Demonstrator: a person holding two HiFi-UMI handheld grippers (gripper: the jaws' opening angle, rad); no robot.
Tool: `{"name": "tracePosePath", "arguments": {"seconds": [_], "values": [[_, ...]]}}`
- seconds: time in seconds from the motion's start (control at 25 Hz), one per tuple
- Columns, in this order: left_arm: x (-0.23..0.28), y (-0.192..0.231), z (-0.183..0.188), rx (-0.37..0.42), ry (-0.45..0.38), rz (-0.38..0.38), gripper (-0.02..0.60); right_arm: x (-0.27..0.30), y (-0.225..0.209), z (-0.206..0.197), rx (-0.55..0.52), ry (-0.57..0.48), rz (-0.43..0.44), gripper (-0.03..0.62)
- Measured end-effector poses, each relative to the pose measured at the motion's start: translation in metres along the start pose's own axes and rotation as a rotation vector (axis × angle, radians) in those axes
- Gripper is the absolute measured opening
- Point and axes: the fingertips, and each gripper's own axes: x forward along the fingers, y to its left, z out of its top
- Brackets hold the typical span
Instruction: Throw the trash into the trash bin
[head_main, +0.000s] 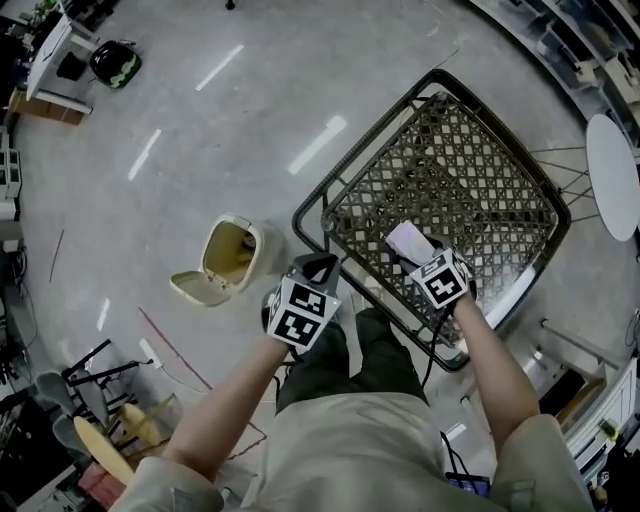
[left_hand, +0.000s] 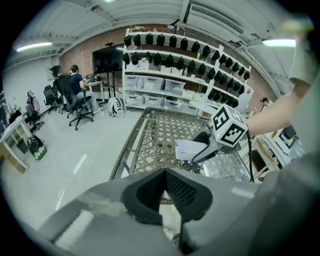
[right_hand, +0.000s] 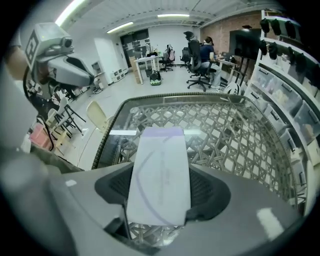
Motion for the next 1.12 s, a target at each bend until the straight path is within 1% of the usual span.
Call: {"name": "tracePosePath", "arguments": {"seconds": [0.12, 0.32, 0.56, 0.68, 0.88, 1.0, 1.12], "values": [[-0.015, 0.009, 0.008, 0.000, -0.032, 0.024, 0.002, -0.020, 0.000, 0.023, 0.021, -0.057, -0.011, 0.310], [-0.052, 0.030, 0.030, 0.009, -0.094, 0.081, 0.002, -0.066, 0.007, 0.078, 0.057, -0.191, -0.008, 0.310], [-0.103, 0.059, 0.060, 0.013, -0.171, 0.163, 0.002, -0.131, 0.019, 0.154, 0.030, -0.369, -0.016, 0.310], [-0.127, 0.066, 0.075, 0.022, -0.214, 0.192, 0.002, -0.169, 0.027, 0.186, -0.012, -0.466, -0.034, 0.310], [-0.178, 0.072, 0.102, 0.041, -0.304, 0.241, 0.002, -0.227, 0.050, 0.225, -0.058, -0.589, -0.058, 0.310], [-0.209, 0.075, 0.116, 0.039, -0.375, 0.281, 0.002, -0.256, 0.061, 0.244, -0.047, -0.669, -0.073, 0.310], [-0.236, 0.072, 0.125, 0.058, -0.429, 0.304, 0.002, -0.283, 0.075, 0.258, -0.028, -0.749, -0.083, 0.310]]}}
